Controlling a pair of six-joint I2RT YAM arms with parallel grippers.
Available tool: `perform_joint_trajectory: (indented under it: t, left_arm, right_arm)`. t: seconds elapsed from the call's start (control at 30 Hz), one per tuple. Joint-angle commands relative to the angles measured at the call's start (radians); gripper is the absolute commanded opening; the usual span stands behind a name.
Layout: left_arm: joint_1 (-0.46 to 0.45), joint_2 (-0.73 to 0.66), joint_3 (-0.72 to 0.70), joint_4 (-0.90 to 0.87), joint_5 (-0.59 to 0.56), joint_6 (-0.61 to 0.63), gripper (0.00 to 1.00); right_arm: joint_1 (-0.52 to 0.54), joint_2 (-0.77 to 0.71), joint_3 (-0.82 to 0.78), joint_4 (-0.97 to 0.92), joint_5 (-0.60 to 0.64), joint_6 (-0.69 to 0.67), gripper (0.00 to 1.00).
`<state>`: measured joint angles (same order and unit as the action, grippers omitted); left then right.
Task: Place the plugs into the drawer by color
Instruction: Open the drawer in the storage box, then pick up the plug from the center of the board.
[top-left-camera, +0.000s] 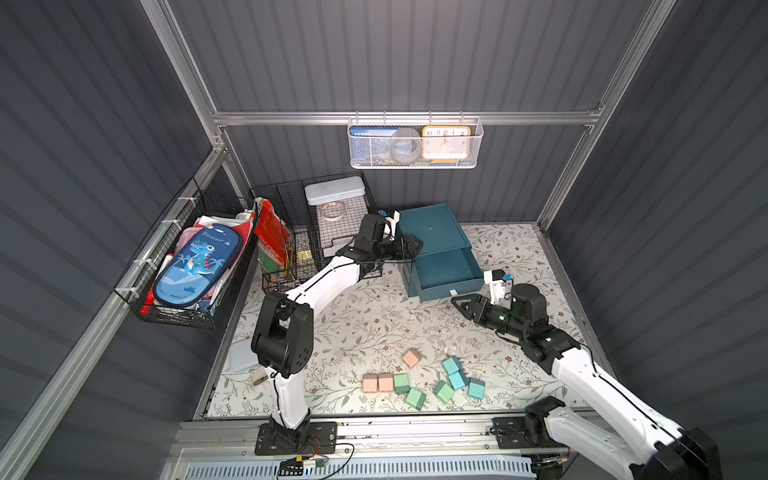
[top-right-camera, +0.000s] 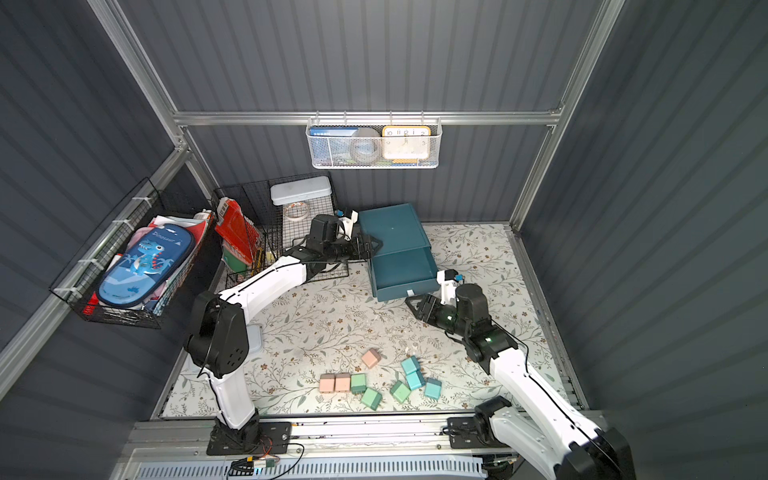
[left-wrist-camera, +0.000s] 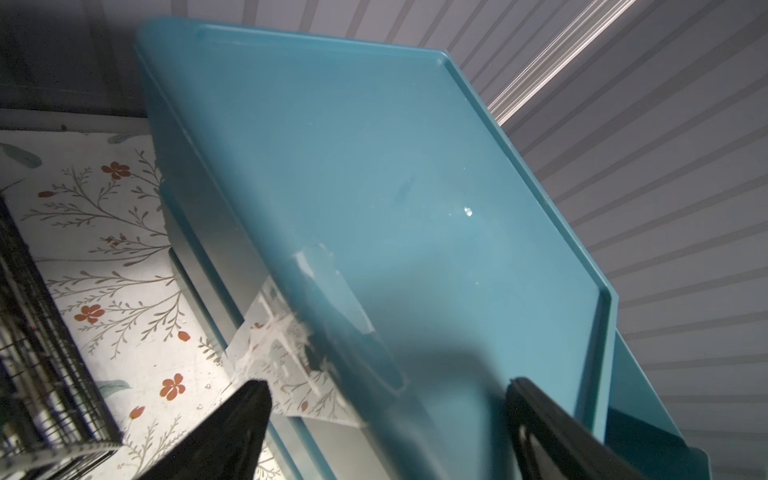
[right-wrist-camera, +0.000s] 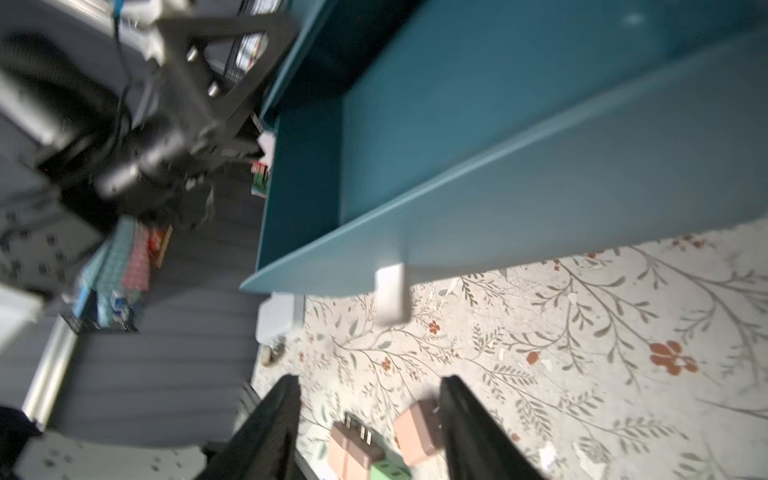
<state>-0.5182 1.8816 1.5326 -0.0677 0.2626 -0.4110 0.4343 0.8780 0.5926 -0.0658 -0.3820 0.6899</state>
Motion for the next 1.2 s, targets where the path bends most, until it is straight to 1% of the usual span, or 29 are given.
perform_joint_trajectory:
  t: [0.0, 0.07, 0.1, 0.17, 0.23, 0.33, 0.4, 0.47, 0.57, 0.67, 0.73, 0.83, 0.97, 1.17]
  left_arm:
    - [0.0, -0.092, 0.001, -0.02, -0.01, -0.02, 0.94]
    - [0.0, -0.136, 0.001, -0.038, -0.025, -0.02, 0.94]
    - [0.0, -0.159, -0.004, -0.044, -0.034, -0.02, 0.95]
    - [0.0, -0.194, -0.017, -0.058, -0.042, -0.02, 0.95]
    - [0.0, -0.22, -0.039, -0.064, -0.043, -0.019, 0.96]
    - [0.0, -0.249, -0.079, -0.073, -0.033, -0.016, 0.96]
    - [0.0, -0.261, -0.095, -0.086, -0.023, -0.008, 0.96]
    - [0.0, -0.275, -0.104, -0.093, -0.027, -0.007, 0.96]
    - [0.001, -0.29, -0.106, -0.095, -0.032, -0.007, 0.97]
    - [0.001, -0.295, -0.143, -0.102, -0.034, -0.006, 0.98]
    - [0.001, -0.297, -0.147, -0.103, -0.034, -0.002, 0.98]
    - [0.001, -0.297, -0.15, -0.101, -0.031, -0.002, 0.98]
    - [0.001, -0.303, -0.151, -0.101, -0.025, 0.002, 0.98]
    - [0.001, -0.311, -0.155, -0.103, -0.025, 0.004, 0.99]
  right_arm:
    - [0.191, -0.055, -0.027, -0.224, 0.261, -0.101, 0.64]
    - [0.372, -0.037, -0.061, -0.227, 0.43, -0.09, 0.66]
    - [0.455, -0.003, -0.069, -0.218, 0.502, -0.091, 0.66]
    - [0.563, 0.095, -0.053, -0.198, 0.59, -0.113, 0.66]
    - [0.61, 0.21, 0.0, -0.185, 0.63, -0.171, 0.66]
    - [0.623, 0.366, 0.052, -0.113, 0.613, -0.251, 0.68]
    - [0.631, 0.443, 0.07, -0.059, 0.597, -0.296, 0.69]
    - [0.637, 0.499, 0.094, -0.047, 0.601, -0.33, 0.71]
    - [0.643, 0.557, 0.126, -0.04, 0.615, -0.326, 0.75]
    - [0.676, 0.59, 0.13, -0.031, 0.659, -0.314, 0.84]
    - [0.684, 0.609, 0.124, -0.045, 0.694, -0.309, 0.85]
    - [0.684, 0.634, 0.108, -0.024, 0.747, -0.3, 0.86]
    - [0.681, 0.664, 0.109, -0.029, 0.79, -0.302, 0.86]
    - [0.657, 0.572, 0.04, -0.051, 0.823, -0.304, 0.86]
